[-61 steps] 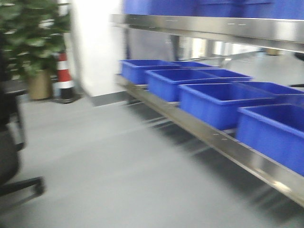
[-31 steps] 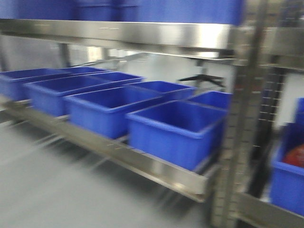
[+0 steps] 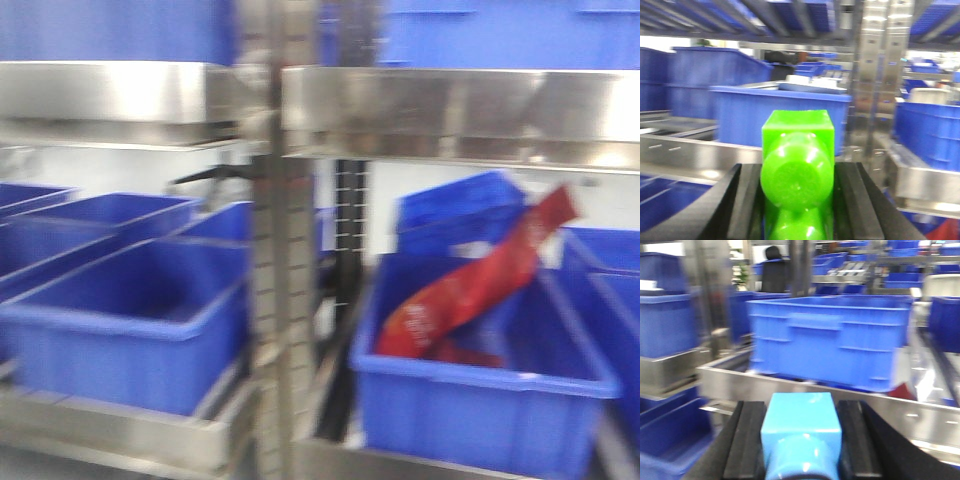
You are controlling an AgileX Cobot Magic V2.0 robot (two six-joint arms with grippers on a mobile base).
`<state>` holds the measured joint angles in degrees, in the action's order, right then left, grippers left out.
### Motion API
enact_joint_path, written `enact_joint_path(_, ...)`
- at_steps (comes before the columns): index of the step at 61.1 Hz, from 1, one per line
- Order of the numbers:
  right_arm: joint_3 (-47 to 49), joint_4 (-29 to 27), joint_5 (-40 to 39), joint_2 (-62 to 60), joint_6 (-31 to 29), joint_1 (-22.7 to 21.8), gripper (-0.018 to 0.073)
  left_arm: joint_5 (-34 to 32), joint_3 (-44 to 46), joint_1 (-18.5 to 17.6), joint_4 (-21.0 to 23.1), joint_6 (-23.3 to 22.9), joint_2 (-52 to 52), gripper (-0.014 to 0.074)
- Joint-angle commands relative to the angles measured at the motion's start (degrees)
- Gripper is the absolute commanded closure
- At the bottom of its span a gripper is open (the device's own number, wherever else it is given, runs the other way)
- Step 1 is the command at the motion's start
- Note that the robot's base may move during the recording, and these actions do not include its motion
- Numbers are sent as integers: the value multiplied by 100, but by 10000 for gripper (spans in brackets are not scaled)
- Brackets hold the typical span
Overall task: Grab block from conveyor and place in blue bin
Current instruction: 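Drive the base to the steel shelf of blue bins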
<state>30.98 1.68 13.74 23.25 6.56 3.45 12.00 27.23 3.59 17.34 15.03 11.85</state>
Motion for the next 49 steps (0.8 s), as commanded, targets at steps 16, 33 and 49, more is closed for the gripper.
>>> enact_joint_path(16,-9,54,-128,-13,-19,1,721,-97,-8,9,43,25,-30,707)
enact_joint_path(33,-9,54,-128,-13,-19,1,721,-97,-8,9,43,25,-30,707)
enact_joint_path(49,-9,54,-128,-13,-19,1,721,-97,-8,9,43,25,-30,707)
